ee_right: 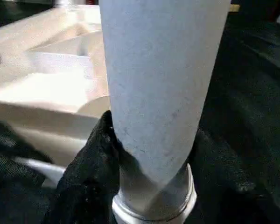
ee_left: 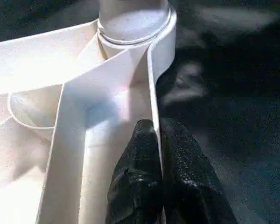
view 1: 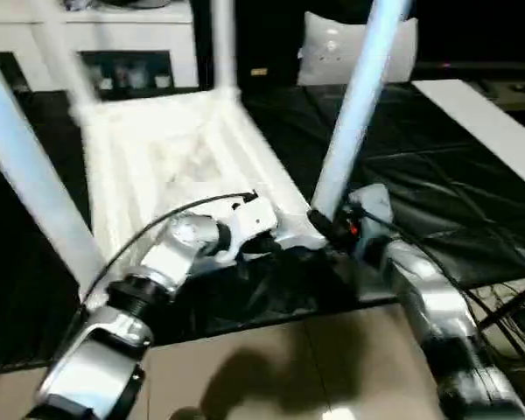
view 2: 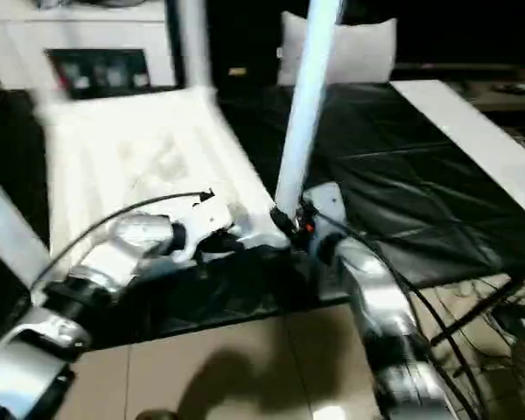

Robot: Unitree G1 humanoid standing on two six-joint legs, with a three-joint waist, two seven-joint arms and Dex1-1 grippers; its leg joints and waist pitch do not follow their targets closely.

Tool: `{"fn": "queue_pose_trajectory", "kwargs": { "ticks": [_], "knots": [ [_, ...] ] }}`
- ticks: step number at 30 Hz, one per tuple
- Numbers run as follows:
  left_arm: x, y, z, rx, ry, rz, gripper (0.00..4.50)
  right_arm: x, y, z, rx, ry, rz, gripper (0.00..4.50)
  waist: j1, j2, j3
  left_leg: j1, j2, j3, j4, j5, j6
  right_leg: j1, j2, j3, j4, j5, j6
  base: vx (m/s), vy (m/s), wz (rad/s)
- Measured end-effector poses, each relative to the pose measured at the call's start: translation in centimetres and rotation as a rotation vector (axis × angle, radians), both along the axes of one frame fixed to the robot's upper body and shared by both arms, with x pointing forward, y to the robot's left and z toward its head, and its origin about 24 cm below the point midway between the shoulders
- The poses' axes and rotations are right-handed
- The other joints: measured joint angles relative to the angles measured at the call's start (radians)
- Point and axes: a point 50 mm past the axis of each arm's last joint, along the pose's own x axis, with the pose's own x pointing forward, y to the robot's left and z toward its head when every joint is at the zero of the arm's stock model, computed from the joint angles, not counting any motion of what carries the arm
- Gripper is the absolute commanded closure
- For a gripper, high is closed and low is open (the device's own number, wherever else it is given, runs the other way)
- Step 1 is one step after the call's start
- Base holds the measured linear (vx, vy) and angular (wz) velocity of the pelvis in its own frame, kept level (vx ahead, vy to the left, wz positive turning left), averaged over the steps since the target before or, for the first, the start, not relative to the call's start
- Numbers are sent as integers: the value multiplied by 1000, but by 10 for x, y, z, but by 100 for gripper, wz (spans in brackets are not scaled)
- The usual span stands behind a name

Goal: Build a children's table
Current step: Rotate leg to tighten

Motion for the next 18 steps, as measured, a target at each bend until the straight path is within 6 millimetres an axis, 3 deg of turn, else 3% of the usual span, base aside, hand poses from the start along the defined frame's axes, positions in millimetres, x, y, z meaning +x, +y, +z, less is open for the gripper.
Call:
{"fn": "queue_pose_trajectory", "kwargs": {
  "ticks": [2, 9, 16, 18],
  "knots": [
    [-2, 4, 1, 20, -6, -58, 407, -11, -2, 0, 1, 6, 35, 192, 5, 0, 0, 0, 0, 1, 0, -3, -5, 0, -1, 0, 0, 0, 0, 0, 0, 0],
    [-7, 12, 4, 52, -31, -188, 359, -29, -6, 5, -26, 20, 140, 192, 5, 1, 1, 2, 0, 1, 1, -2, -7, 0, 0, 1, 1, 2, 0, 0, 0, 0],
    [-9, 14, 4, 20, -52, -191, 317, -37, -7, 9, -49, 26, 138, 192, 9, -2, 3, 1, 0, 1, 1, -3, -7, -1, 0, 1, 1, 1, 2, 0, 0, 0],
    [-13, 17, 2, -29, -40, -169, 288, -40, -7, 11, -55, 39, 141, 192, 9, -4, 4, 0, 1, 2, 1, -3, -6, -1, 0, 1, 1, 1, 2, 0, 0, 0]
  ]
}}
